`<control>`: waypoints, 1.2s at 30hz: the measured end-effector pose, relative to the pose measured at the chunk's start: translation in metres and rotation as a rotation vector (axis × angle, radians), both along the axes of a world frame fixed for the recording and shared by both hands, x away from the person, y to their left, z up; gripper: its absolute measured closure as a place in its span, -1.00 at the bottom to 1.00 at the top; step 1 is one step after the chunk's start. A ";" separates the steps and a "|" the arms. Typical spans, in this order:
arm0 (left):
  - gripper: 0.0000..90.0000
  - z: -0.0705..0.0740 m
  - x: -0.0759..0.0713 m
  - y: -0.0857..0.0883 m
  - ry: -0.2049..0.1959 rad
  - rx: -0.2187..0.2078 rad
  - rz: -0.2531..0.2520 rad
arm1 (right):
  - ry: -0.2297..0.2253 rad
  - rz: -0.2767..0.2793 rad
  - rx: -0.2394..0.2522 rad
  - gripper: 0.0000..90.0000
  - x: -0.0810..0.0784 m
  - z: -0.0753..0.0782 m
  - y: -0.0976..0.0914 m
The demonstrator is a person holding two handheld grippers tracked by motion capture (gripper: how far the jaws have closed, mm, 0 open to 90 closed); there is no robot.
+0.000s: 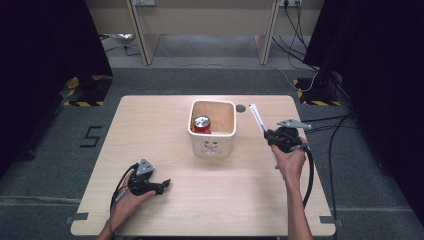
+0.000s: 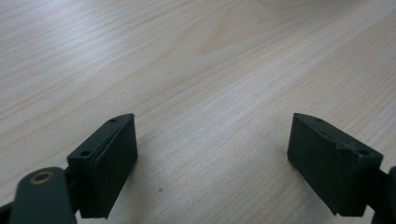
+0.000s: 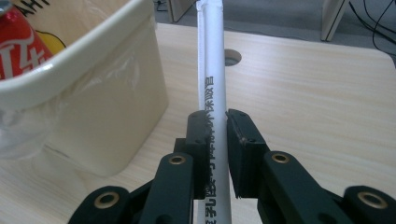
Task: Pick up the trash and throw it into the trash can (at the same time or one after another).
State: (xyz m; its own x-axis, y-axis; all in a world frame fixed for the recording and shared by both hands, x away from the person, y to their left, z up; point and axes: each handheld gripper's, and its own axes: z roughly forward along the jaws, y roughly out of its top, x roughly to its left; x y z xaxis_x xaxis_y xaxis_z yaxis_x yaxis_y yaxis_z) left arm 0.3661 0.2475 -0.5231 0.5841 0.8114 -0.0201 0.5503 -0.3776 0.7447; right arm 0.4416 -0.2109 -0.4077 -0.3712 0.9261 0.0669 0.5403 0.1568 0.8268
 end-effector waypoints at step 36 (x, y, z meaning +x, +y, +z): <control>-0.66 0.000 0.000 0.000 0.000 -0.006 0.002 | -0.100 0.126 0.043 0.76 0.027 0.082 0.061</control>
State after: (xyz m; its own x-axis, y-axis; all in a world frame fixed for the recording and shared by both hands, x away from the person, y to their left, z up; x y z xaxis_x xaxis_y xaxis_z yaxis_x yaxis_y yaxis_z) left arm 0.3662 0.2474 -0.5232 0.5828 0.8123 -0.0247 0.5509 -0.3725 0.7468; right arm 0.4687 -0.1496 -0.3258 -0.4911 0.8689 0.0625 0.4333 0.1814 0.8828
